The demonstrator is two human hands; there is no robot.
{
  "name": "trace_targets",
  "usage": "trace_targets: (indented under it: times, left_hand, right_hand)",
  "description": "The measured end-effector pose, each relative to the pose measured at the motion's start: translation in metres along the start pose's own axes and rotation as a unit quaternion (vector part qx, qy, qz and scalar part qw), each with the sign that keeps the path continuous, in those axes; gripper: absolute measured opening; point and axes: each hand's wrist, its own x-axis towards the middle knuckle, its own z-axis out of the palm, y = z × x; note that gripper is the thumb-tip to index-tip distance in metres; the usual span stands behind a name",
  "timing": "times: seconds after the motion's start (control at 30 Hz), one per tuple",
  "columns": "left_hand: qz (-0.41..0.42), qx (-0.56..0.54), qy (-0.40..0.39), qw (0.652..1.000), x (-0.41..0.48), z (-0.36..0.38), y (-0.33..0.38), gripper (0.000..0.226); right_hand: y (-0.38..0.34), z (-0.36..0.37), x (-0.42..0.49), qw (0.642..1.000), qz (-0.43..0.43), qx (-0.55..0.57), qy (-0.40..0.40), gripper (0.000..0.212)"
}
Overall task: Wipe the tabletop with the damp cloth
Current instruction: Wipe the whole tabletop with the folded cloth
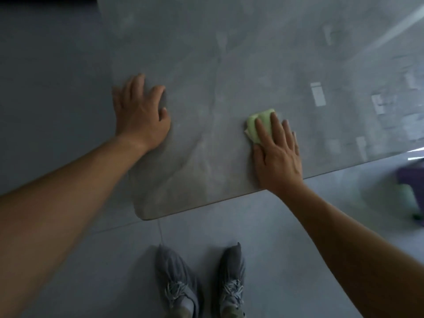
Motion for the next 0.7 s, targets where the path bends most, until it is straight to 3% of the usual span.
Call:
trace_targets:
  times: [0.13,0.37,0.47,0.6,0.7]
  left_hand:
    - [0.023,0.007,0.003,1.0,-0.002,-0.002,0.019,0.051]
    - [0.104,-0.031,0.04,0.993,-0.024,-0.007,0.079,0.05]
    - [0.13,-0.055,0.021,0.99,-0.033,-0.006,0.108,0.051]
    - [0.113,-0.111,-0.005,0.987,-0.037,-0.013,0.156,0.044]
    - [0.044,-0.211,-0.069,0.974,-0.038,-0.018,0.206,0.03]
  right_hand:
    - [0.045,-0.017,0.018,0.989,0.142,0.021,0.02,0.057]
    - [0.071,-0.034,0.017,0.985,0.169,0.01,0.028,0.062]
    - [0.083,-0.039,0.02,0.982,0.186,0.027,0.034,0.065]
    - [0.098,-0.057,0.03,0.972,0.19,0.14,0.012,0.069]
    - [0.114,-0.078,0.03,0.938,0.228,0.26,-0.024,0.069]
